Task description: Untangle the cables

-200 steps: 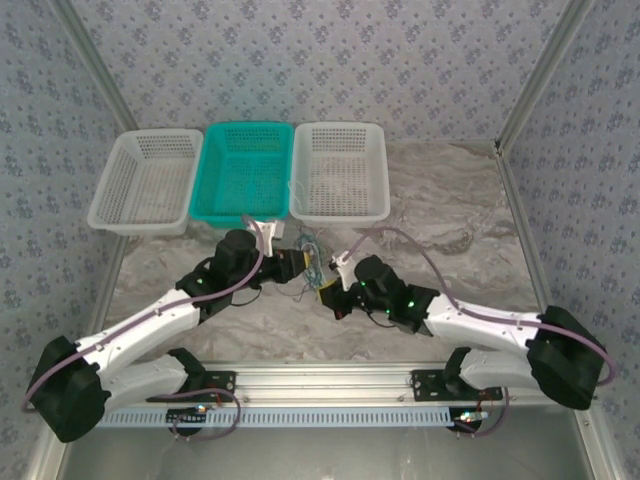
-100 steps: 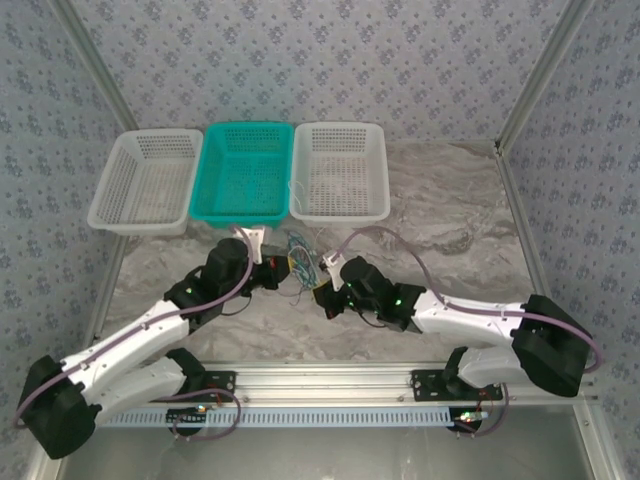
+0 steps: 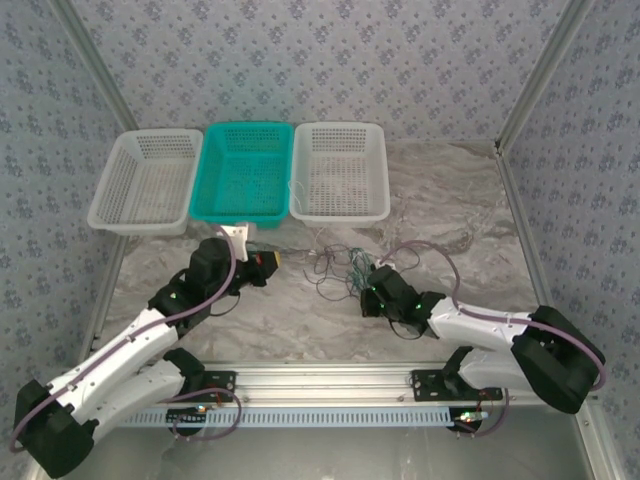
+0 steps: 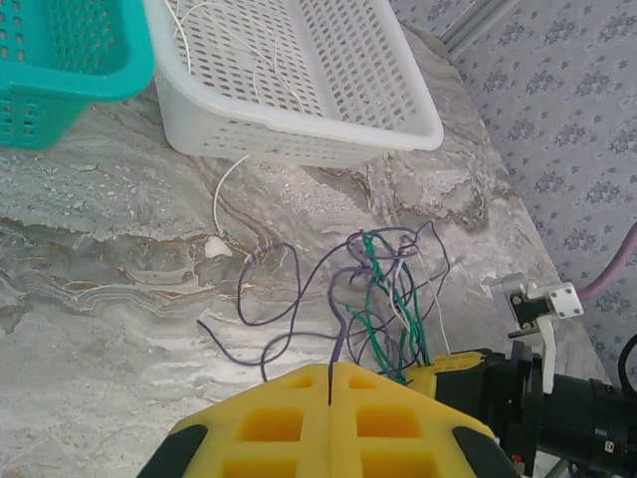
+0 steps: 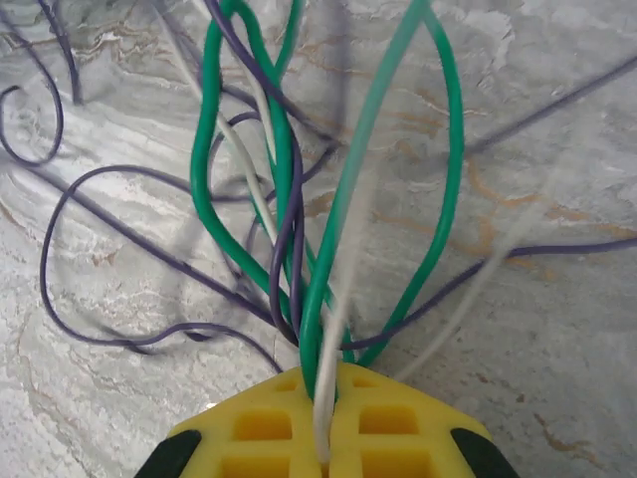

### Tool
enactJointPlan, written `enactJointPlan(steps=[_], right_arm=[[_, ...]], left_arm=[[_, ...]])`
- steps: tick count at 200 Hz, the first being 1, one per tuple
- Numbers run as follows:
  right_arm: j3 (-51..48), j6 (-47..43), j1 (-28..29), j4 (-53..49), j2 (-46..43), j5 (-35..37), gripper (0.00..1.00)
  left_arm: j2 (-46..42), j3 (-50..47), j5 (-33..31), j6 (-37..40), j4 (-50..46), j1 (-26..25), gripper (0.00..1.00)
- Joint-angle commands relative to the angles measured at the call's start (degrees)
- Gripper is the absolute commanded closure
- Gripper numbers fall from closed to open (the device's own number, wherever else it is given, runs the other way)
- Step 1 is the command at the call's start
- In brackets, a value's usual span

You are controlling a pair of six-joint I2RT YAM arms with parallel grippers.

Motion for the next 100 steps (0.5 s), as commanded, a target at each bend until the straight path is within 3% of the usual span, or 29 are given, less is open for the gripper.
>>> enactJointPlan(steps=[1,40,65,100], right_arm=[[3.2,-1.1,1.6,-5.0,-1.0,3.0,0.70],[4.6,-6.1,3.0,-6.6,-9.7,4.0,0.56],[4.9,-7.4,2.4,-6.9,-15.8,5.6,0.31],[9.9,-2.4,-5.4,-8.4,-11.6,0.0,0.39]], left_arm=[[0.5,-0.1,4.5,0.2,4.1,0.1,1.00],[0.4,-0.1,5.7,1.2,4.1,0.0,1.00],[0.5,-0.6,5.8,1.3,4.4,-0.1,1.00],[0.6,-1.7,5.6,0.7,5.6,-0.5,1.00]])
